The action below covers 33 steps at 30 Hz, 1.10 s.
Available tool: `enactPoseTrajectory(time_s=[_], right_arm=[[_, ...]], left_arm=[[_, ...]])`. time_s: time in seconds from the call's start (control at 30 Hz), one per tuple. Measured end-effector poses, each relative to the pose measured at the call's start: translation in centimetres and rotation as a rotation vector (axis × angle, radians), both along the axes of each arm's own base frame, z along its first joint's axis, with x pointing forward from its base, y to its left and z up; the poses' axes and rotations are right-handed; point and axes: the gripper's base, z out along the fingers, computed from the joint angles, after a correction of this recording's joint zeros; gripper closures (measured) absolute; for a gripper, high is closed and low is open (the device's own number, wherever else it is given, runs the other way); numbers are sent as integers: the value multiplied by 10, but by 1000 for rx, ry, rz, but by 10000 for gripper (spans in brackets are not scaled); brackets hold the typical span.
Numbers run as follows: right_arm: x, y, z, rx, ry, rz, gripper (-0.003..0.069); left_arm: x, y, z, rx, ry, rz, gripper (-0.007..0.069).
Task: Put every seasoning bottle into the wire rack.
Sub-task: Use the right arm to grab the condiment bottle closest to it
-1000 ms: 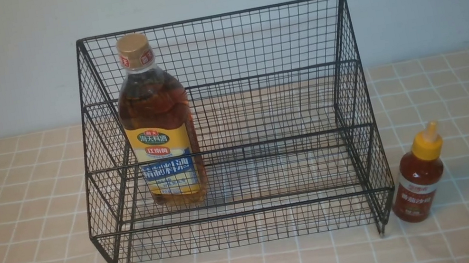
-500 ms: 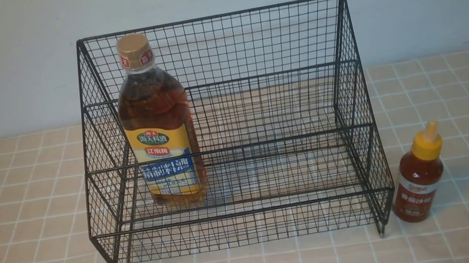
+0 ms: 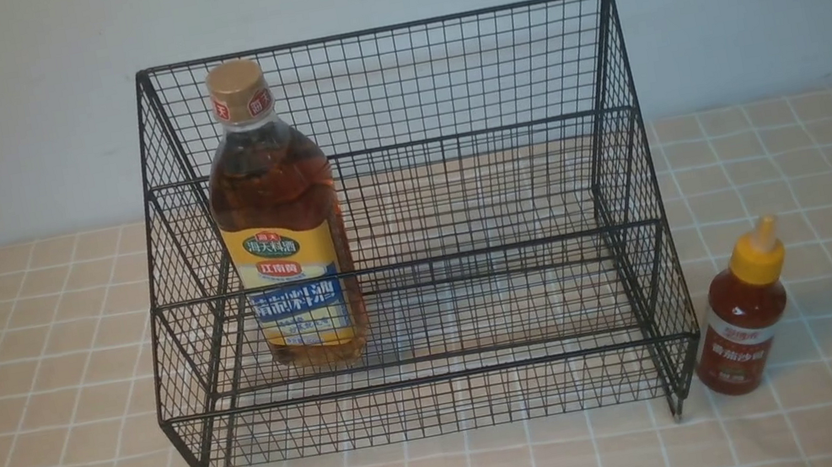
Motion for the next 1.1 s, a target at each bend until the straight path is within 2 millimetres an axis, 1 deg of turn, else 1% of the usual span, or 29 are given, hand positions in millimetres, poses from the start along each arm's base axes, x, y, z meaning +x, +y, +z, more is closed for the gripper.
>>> enactPoseTrajectory(time_s=[0.1,0.13,0.2,0.27,0.33,0.4,0.47,0.63,0.7,0.77,0.83,0.87,0.9,0.93,1.0,1.03,1.1], right_arm=[[1,1,2,25,-35,5,673],[2,2,6,87,-87,12,673],[2,4,12,141,-158,23,673],[2,5,23,249,-287,40,673],[1,5,32,312,-384,55,673],[0,5,38,334,-459,67,673],[-1,6,42,326,-499,75,673],[-2,5,45,342,-537,79,673],[-4,4,50,447,-604,86,673],[-5,4,53,526,-632,96,673],[-6,5,61,587,-621,106,673],[-7,5,64,589,-616,107,673],[-8,6,78,585,-588,109,673],[-7,6,87,583,-559,103,673],[-3,5,108,547,-446,62,673],[0,5,115,536,-383,39,673],[11,3,129,484,-198,-11,673]], left_arm=[[0,0,0,0,1,0,631],[0,0,0,0,1,0,631],[0,0,0,0,1,0,631],[0,0,0,0,1,0,631],[0,0,0,0,1,0,631],[0,0,0,0,1,0,631],[0,0,0,0,1,0,631],[0,0,0,0,1,0,631],[0,0,0,0,1,0,631],[0,0,0,0,1,0,631],[0,0,0,0,1,0,631],[0,0,0,0,1,0,631],[0,0,0,0,1,0,631],[0,0,0,0,1,0,631],[0,0,0,0,1,0,631],[0,0,0,0,1,0,631],[0,0,0,0,1,0,631]])
